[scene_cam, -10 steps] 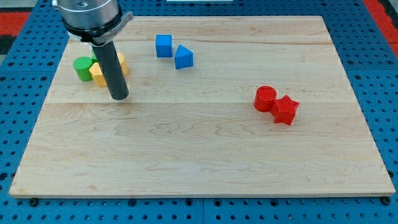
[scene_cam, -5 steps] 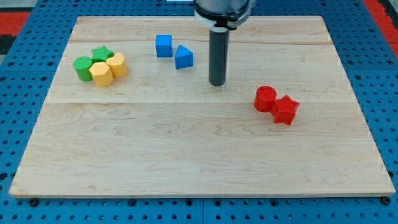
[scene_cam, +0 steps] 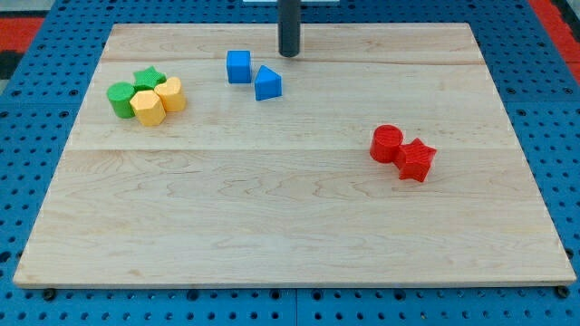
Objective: Point your arm at the blue cube
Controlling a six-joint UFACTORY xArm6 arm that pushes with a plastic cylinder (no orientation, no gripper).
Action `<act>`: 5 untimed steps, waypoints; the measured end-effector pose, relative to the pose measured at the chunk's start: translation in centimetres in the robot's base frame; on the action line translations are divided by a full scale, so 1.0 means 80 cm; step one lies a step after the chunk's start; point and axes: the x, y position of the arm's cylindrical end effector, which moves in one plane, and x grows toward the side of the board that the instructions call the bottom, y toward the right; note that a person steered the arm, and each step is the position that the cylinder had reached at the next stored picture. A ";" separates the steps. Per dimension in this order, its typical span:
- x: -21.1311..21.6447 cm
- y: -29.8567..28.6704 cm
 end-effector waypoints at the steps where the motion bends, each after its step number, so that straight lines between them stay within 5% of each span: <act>1: -0.017 -0.015; 3: -0.023 -0.130; 5: 0.054 -0.141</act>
